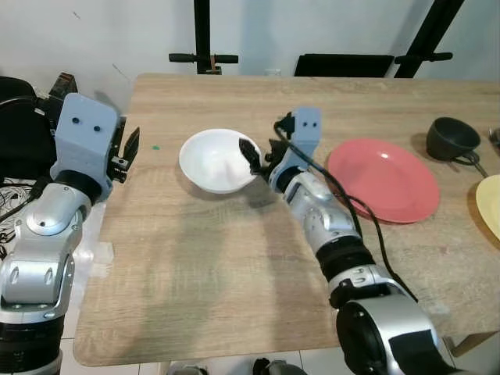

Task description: Setting the table

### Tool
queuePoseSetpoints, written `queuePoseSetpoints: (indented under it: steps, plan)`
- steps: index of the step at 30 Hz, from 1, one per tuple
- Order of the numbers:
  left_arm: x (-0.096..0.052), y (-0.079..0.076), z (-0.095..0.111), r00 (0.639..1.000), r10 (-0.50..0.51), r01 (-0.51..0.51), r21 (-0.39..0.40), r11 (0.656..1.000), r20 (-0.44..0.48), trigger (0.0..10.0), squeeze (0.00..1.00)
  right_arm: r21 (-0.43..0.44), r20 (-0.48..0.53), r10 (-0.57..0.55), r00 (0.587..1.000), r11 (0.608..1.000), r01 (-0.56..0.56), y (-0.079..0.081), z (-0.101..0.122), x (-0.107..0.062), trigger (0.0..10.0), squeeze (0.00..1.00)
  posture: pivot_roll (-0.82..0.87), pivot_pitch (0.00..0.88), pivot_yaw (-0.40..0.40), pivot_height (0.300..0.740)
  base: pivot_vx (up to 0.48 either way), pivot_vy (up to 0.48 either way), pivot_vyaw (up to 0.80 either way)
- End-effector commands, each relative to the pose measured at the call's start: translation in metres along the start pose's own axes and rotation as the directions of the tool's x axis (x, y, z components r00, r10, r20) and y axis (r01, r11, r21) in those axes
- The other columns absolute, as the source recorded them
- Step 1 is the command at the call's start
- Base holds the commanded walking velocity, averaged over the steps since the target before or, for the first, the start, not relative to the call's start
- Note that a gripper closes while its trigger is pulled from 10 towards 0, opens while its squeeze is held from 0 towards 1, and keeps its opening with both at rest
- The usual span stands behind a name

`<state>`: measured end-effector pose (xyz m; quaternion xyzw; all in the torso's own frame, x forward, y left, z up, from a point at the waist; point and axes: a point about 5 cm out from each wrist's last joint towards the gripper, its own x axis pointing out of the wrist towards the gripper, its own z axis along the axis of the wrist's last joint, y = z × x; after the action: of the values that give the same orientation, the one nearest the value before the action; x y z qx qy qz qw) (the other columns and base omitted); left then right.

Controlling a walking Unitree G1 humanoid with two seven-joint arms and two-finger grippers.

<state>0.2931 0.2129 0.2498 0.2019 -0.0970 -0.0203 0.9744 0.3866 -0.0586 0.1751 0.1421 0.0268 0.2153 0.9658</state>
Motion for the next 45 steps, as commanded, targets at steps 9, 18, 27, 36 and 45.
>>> queuePoseSetpoints:
  steps: [9, 18, 27, 36, 45]
  plan:
    - [0.000, -0.001, 0.000, 1.000, 0.005, -0.005, -0.006, 1.000, -0.006, 10.0, 0.00, 0.058, -0.148, 0.007, 0.989, 0.998, 0.002, 0.007, -0.031, 0.000, 10.0, 0.00, 0.10, 0.079, -0.001, 0.740, 0.000, 0.000, 0.00]
    - [-0.001, -0.001, -0.001, 1.000, 0.015, -0.015, -0.012, 1.000, -0.008, 10.0, 0.00, 0.161, -0.207, 0.030, 0.978, 0.987, 0.004, 0.014, -0.045, -0.001, 0.0, 0.00, 0.10, 0.078, -0.007, 0.740, 0.000, 0.000, 0.00]
    - [0.000, -0.002, -0.002, 1.000, 0.015, -0.015, -0.018, 1.000, -0.010, 10.0, 0.00, 0.314, -0.151, 0.053, 0.987, 0.949, -0.003, 0.013, -0.037, 0.001, 0.0, 0.00, 0.09, 0.076, 0.000, 0.740, 0.000, 0.000, 0.00]
    - [0.002, -0.005, -0.003, 1.000, 0.008, -0.008, -0.025, 1.000, -0.011, 10.0, 0.00, 0.358, -0.131, 0.050, 0.990, 0.934, 0.000, 0.008, -0.033, 0.000, 0.0, 0.00, 0.08, 0.076, 0.003, 0.740, 0.000, 0.000, 0.00]
    - [0.004, -0.007, -0.004, 1.000, 0.002, -0.002, -0.029, 1.000, -0.010, 10.0, 0.00, 0.381, -0.091, 0.034, 0.995, 0.924, 0.004, 0.004, -0.027, -0.001, 0.0, 0.00, 0.08, 0.071, 0.009, 0.740, 0.000, 0.000, 0.00]
